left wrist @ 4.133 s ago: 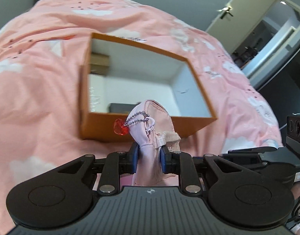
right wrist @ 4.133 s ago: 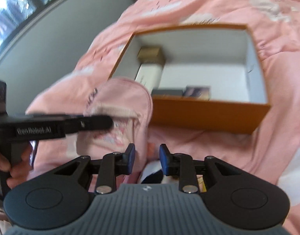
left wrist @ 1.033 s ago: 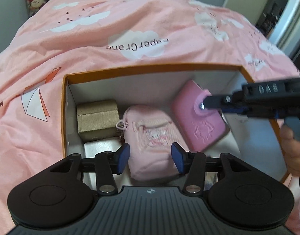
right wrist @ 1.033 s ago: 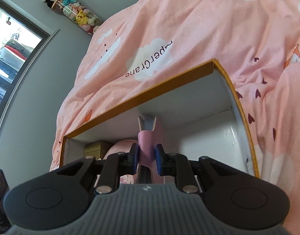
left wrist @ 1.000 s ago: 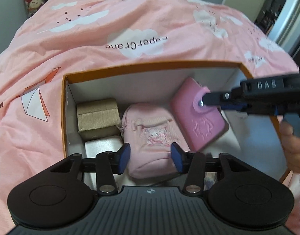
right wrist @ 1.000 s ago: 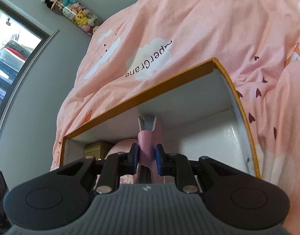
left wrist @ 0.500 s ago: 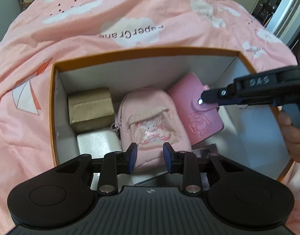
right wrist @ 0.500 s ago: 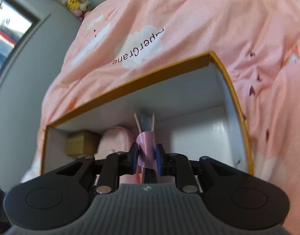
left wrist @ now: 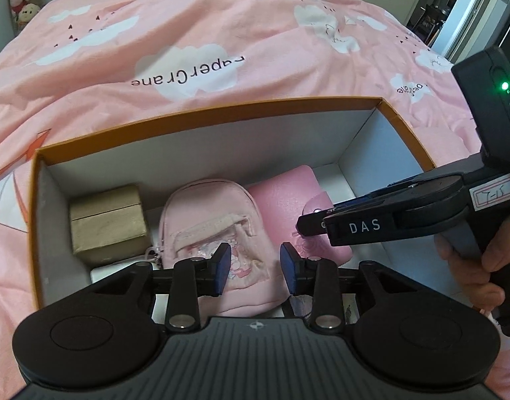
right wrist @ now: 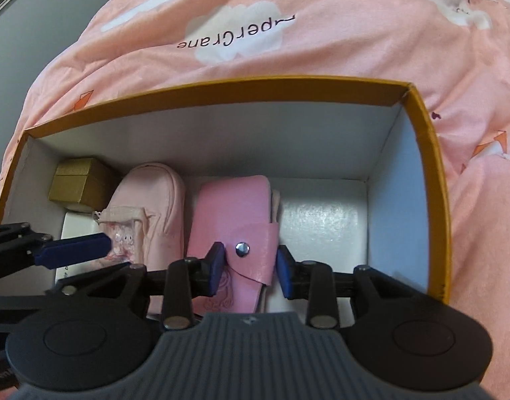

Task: Organize objects

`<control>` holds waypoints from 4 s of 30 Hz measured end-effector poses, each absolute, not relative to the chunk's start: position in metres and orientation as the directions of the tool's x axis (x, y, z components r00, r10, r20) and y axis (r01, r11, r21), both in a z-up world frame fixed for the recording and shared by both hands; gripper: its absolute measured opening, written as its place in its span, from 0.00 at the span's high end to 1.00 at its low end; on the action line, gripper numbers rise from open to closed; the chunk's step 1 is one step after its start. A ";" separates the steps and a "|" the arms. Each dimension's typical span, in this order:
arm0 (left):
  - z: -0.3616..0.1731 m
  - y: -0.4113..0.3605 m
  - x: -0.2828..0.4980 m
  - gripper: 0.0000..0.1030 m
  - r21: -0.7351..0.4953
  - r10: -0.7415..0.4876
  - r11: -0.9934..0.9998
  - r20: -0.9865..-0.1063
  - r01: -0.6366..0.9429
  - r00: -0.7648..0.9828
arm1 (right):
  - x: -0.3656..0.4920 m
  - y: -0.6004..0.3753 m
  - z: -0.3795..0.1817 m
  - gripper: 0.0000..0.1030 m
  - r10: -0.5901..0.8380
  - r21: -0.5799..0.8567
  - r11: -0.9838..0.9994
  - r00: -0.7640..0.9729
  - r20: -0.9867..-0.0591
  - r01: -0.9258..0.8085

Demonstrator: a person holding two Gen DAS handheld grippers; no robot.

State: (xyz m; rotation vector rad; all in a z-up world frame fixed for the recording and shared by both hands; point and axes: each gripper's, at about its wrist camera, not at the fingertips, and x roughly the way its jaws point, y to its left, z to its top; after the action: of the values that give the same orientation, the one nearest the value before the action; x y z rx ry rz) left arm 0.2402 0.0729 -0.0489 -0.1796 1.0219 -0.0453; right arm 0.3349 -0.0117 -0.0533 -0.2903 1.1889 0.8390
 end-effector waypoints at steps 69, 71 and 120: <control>-0.059 0.061 0.225 0.48 -0.051 -0.108 0.989 -0.889 0.138 0.444 | 0.308 -0.018 -0.058 0.69 0.386 0.310 0.555 -0.092 -0.918 -0.772; -0.057 0.064 0.223 0.48 -0.049 -0.099 0.991 -0.887 0.122 0.451 | 0.309 -0.021 -0.053 0.70 0.403 0.308 0.569 -0.068 -0.913 -0.763; 0.007 0.044 0.084 0.48 -0.379 -0.237 0.918 -0.762 -0.118 0.602 | 0.177 -0.153 0.019 0.67 0.543 0.091 0.647 0.374 -0.751 -0.757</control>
State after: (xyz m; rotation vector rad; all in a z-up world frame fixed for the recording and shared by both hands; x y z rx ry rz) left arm 0.0838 0.0439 0.0075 -0.4172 0.9288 -0.0717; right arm 0.1775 -0.1530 0.0191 -0.2889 0.8385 0.8470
